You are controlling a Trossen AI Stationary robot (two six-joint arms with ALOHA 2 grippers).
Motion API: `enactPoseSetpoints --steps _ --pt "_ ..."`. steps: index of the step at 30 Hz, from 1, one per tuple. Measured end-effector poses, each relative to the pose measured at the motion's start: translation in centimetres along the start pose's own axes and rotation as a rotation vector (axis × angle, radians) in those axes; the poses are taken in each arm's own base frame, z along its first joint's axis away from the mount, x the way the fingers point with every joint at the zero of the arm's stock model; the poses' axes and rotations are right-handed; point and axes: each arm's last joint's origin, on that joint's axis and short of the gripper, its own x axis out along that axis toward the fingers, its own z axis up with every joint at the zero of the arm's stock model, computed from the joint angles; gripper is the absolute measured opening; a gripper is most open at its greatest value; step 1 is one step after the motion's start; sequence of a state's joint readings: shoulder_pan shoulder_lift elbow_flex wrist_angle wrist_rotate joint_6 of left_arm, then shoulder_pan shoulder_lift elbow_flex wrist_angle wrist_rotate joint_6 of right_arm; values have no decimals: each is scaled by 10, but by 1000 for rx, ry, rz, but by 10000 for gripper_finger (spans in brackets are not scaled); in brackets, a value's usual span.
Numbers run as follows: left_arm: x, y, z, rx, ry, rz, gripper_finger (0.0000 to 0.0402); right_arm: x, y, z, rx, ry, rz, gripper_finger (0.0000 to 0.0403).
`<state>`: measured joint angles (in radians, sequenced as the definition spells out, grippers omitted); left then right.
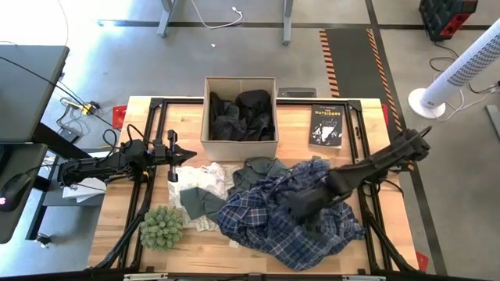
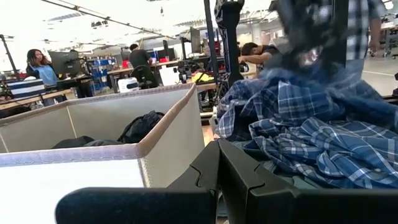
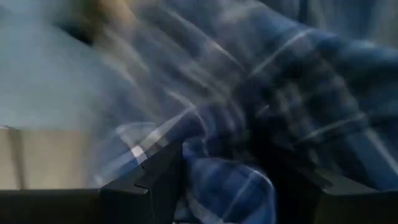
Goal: Sort clothes
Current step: Put the blue long sleeve polo into the white bin
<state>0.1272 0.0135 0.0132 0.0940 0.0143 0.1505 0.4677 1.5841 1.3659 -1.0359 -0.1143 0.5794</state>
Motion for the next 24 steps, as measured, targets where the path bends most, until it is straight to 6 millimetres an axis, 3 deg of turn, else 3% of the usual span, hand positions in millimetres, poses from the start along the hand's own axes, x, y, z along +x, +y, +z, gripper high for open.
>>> enactPoseSetpoints --steps 4,8,12,16,19,22,24 --pt "0 0 0 0 0 0 1 15 -34 -28 164 181 -361 201" --pt "0 0 0 0 0 0 1 24 -58 -41 274 180 -614 202" --pt "0 0 0 0 0 0 1 56 -75 -42 304 150 -520 213" --pt "0 0 0 0 0 0 1 99 -92 -44 324 30 -289 240" --pt "0 0 0 0 0 0 1 120 -105 -48 352 -84 -141 250" --pt "0 0 0 0 0 0 1 130 -113 -53 410 -182 -156 227" --pt "0 0 0 0 1 -1 1 131 -115 -56 449 -211 -200 184"
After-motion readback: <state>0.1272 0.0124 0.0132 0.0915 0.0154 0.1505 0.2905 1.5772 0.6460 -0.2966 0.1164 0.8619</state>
